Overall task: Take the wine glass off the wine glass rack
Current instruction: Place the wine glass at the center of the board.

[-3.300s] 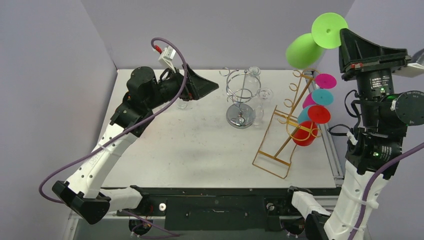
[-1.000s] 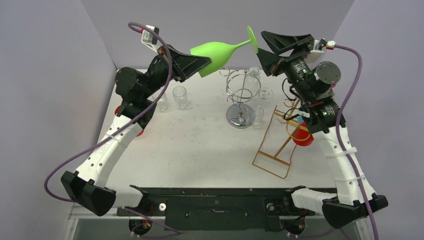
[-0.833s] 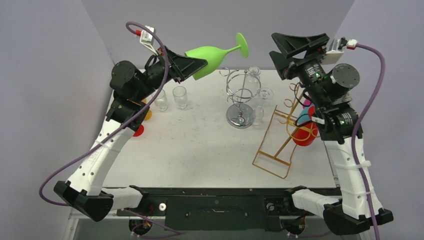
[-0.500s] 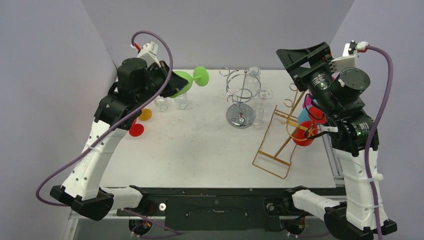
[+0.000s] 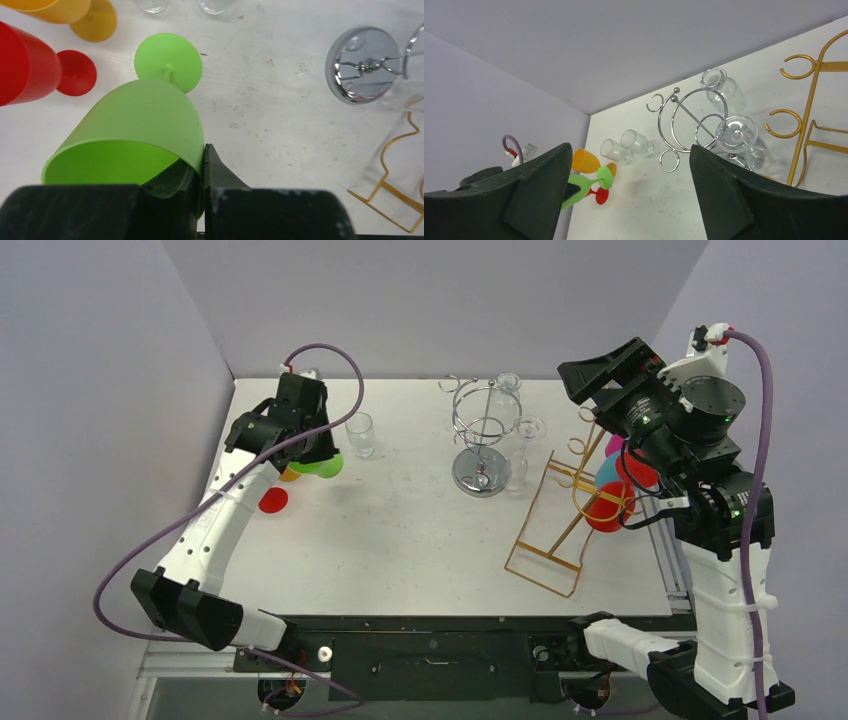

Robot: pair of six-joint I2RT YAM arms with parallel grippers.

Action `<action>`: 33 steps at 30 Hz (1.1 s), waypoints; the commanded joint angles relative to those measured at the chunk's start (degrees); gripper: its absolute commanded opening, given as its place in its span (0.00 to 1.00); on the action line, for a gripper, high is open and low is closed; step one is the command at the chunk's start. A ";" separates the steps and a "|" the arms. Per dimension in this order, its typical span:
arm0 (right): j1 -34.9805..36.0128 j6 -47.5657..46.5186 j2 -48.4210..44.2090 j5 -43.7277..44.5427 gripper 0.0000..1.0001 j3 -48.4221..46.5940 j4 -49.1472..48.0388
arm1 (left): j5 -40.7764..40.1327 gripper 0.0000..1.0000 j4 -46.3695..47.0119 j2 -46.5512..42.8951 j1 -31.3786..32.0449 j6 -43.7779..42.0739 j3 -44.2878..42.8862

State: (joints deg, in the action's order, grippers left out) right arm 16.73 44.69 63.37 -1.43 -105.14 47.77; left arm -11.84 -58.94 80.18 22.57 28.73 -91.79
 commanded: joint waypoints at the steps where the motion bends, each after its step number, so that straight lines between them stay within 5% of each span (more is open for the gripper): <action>1: -1.04 -4.05 0.34 2.05 0.82 -2.09 2.44 | -2.21 0.00 -0.37 1.93 -2.98 -3.70 1.05; 25: -4.56 -6.10 -3.74 2.88 0.83 2.86 3.67 | 0.29 0.01 3.02 16.03 -8.56 -6.93 4.56; 33: -5.12 -6.19 -4.50 2.72 0.83 4.52 3.54 | 0.85 0.13 3.97 16.24 -10.03 -7.13 5.57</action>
State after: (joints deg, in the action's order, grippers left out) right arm 12.16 39.44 59.81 0.49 -101.19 52.03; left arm -11.51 -57.58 96.86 13.69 22.33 -86.70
